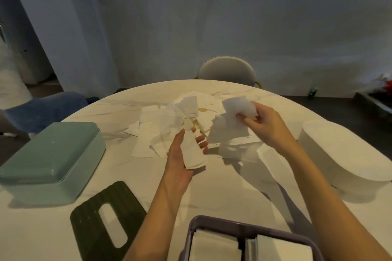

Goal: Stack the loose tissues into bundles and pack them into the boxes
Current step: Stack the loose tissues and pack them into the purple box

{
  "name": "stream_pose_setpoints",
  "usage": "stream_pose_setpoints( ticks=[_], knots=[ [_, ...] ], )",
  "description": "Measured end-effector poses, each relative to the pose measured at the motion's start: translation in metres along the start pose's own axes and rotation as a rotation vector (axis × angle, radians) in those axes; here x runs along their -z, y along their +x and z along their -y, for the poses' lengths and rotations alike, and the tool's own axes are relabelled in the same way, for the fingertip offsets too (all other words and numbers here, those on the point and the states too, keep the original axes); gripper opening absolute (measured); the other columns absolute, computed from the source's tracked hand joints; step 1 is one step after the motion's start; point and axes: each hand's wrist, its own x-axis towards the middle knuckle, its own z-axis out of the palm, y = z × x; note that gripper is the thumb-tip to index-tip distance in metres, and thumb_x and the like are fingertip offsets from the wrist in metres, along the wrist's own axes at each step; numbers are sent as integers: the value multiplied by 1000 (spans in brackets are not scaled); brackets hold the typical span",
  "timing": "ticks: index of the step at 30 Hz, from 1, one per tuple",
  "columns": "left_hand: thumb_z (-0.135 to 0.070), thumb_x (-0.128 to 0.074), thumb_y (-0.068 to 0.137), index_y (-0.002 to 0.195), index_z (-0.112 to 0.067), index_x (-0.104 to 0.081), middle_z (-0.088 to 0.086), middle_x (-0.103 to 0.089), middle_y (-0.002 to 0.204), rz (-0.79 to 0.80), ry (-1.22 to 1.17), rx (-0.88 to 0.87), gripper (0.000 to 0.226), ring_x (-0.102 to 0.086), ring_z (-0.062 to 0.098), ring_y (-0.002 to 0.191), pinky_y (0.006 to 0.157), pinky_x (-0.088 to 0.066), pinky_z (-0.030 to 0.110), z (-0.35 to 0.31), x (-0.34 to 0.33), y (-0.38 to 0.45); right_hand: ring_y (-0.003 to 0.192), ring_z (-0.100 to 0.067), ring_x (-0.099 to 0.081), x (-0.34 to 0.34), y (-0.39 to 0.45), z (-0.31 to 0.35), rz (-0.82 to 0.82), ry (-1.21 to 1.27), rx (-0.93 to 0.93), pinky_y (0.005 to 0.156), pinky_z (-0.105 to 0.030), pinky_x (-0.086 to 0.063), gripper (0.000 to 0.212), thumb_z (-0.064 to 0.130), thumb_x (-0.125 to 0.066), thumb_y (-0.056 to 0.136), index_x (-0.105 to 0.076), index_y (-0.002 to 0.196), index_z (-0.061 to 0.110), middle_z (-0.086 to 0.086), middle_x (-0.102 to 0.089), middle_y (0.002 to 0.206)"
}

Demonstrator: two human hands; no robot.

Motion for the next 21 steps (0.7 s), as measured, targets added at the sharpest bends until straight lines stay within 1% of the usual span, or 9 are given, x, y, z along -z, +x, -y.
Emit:
stream_pose_setpoints(
  ticks=[5, 8, 10, 12, 13, 15, 17, 19, 21],
  knots=[
    [-41, -61, 99, 117, -17, -68, 8, -74, 94, -6, 10, 59, 31, -71, 24, 73, 60, -57, 34, 5, 0, 3, 95, -11, -71, 15, -3, 25, 89, 403, -119, 72, -21, -59, 13, 34, -66, 96, -66, 108, 33, 16, -75, 97],
    [-38, -56, 103, 124, -18, -65, 8, -76, 88, -49, 57, 67, 31, -73, 25, 68, 53, -57, 35, 8, -8, 1, 100, -7, -72, 17, -5, 35, 193, 638, -188, 75, -22, -60, 17, 29, -65, 95, -66, 113, 29, 17, -76, 101],
    [-39, -51, 106, 114, -16, -66, 5, -74, 75, -38, 187, 101, 28, -71, 22, 63, 52, -56, 31, 9, -16, -6, 100, -9, -73, 12, -5, 39, 253, 694, -253, 77, -25, -61, 20, 28, -67, 94, -67, 114, 26, 14, -77, 101],
    [-35, -44, 108, 93, -17, -60, 2, -68, 66, -8, 284, 100, 28, -66, 19, 59, 46, -53, 27, 11, -18, -18, 94, -9, -74, 2, -6, 41, 289, 660, -319, 72, -23, -59, 16, 28, -70, 93, -68, 109, 27, 12, -77, 98],
    [-38, -44, 107, 88, -18, -58, 3, -66, 70, 6, 284, 72, 31, -63, 19, 63, 50, -55, 30, 12, -20, -24, 91, -9, -74, -3, -6, 40, 298, 590, -329, 68, -21, -58, 12, 29, -71, 93, -68, 104, 28, 11, -77, 99],
    [-58, -48, 100, 101, -18, -63, 9, -69, 88, 59, 186, 129, 43, -68, 26, 76, 64, -58, 42, 12, -25, -31, 90, -13, -70, -12, -7, 35, 308, 360, -322, 67, -18, -53, 8, 34, -71, 93, -68, 98, 30, 8, -74, 103],
    [-73, -50, 90, 125, -16, -63, 19, -74, 104, 173, 91, 239, 68, -74, 40, 85, 68, -62, 55, 10, -29, -30, 90, -14, -64, -16, -7, 31, 296, 135, -292, 68, -16, -49, 14, 40, -70, 93, -65, 101, 29, 10, -68, 101],
    [-66, -71, 79, 131, -12, -65, 24, -72, 115, 304, 77, 324, 76, -73, 45, 97, 77, -61, 61, 11, -26, -26, 87, -16, -63, -18, -7, 28, 274, 30, -267, 68, -17, -50, 23, 43, -70, 93, -66, 103, 23, 5, -67, 98],
    [-44, -95, 64, 120, -10, -76, 25, -71, 120, 425, 148, 320, 68, -72, 43, 104, 88, -58, 58, 13, -23, -27, 86, -19, -63, -18, -6, 26, 261, 30, -254, 68, -19, -52, 30, 44, -70, 92, -70, 104, 17, -1, -69, 99]
  ],
)
